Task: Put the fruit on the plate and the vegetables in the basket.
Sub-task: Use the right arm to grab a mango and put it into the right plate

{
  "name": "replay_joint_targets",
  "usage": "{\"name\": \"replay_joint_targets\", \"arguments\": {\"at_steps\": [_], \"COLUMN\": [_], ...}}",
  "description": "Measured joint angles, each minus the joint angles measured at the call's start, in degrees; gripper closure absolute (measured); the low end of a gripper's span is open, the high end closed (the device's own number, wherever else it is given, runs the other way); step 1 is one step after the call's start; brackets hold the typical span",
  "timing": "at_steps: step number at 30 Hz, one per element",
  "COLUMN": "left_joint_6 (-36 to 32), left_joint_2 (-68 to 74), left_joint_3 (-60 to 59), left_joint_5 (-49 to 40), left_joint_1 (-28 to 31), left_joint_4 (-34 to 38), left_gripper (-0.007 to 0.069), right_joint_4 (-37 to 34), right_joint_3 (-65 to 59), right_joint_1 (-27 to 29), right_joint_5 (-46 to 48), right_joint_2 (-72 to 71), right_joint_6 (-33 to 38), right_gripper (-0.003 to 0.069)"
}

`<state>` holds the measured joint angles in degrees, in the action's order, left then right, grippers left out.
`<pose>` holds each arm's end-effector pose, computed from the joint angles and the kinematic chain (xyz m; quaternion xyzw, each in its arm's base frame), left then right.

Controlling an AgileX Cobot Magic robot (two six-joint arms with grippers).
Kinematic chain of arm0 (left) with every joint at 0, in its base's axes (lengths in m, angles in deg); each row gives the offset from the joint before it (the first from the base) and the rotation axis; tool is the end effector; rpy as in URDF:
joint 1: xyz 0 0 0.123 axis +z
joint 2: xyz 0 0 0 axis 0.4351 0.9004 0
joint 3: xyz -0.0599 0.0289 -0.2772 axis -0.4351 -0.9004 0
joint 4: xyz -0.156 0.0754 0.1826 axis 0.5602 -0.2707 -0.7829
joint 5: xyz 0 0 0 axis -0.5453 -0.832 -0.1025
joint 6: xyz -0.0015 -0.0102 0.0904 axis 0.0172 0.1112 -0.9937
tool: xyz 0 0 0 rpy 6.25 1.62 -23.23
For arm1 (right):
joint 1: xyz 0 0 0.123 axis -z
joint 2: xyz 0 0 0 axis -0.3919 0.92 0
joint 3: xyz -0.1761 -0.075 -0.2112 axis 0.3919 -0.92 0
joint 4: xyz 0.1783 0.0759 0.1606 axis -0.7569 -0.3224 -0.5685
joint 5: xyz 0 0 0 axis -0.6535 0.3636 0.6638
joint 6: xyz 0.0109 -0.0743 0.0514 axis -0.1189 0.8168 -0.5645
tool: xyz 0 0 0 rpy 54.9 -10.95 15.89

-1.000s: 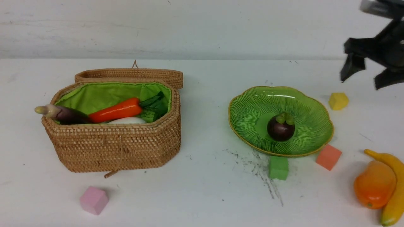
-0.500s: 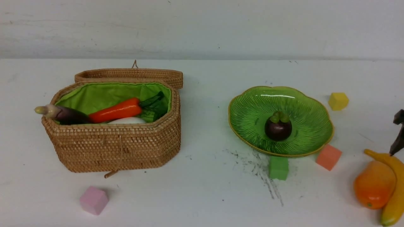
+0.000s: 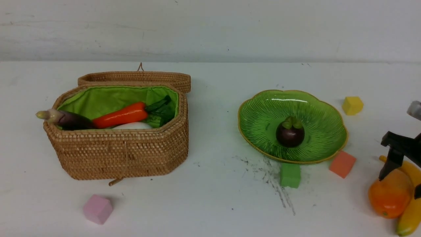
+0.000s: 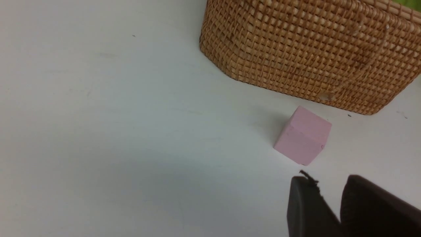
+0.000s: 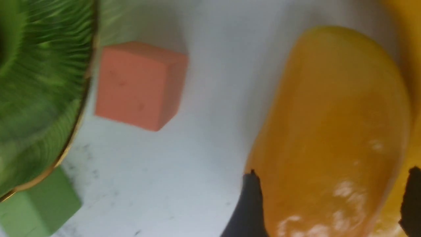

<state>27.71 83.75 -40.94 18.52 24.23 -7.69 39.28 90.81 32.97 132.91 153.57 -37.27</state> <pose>0.0522 -0.0026 0.1686 -0.1237 0.8018 -0.1120 0.5738 0.3246 -0.0386 0.2110 0.2734 0.9518 0.1088 0.0867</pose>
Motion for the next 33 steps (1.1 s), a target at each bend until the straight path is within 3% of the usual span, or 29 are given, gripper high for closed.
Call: {"name": "replay_joint_targets", "arguments": {"at_steps": [12,23,29,33], "left_joint_6": [0.0,0.0,0.0,0.0], "left_joint_2": [0.0,0.0,0.0,0.0], "left_joint_3": [0.0,0.0,0.0,0.0], "left_joint_5": [0.0,0.0,0.0,0.0], "left_joint_1": [0.0,0.0,0.0,0.0], "left_joint_4": [0.0,0.0,0.0,0.0], "left_gripper": [0.0459,0.0454,0.0451,0.0448], "right_joint_4": [-0.49,-6.87,-8.51,-8.65], "right_joint_3": [0.0,0.0,0.0,0.0], "right_joint_1": [-0.32,-0.32,-0.43,-0.43], "right_joint_5": [-3.63,-4.16,-3.98,-3.98], "right_joint_2": [3.75,4.01,4.03,3.58], "right_joint_6": [-0.96,8.25,9.17,9.22], "right_gripper": [0.0079,0.0114,0.0122,0.0165]}}
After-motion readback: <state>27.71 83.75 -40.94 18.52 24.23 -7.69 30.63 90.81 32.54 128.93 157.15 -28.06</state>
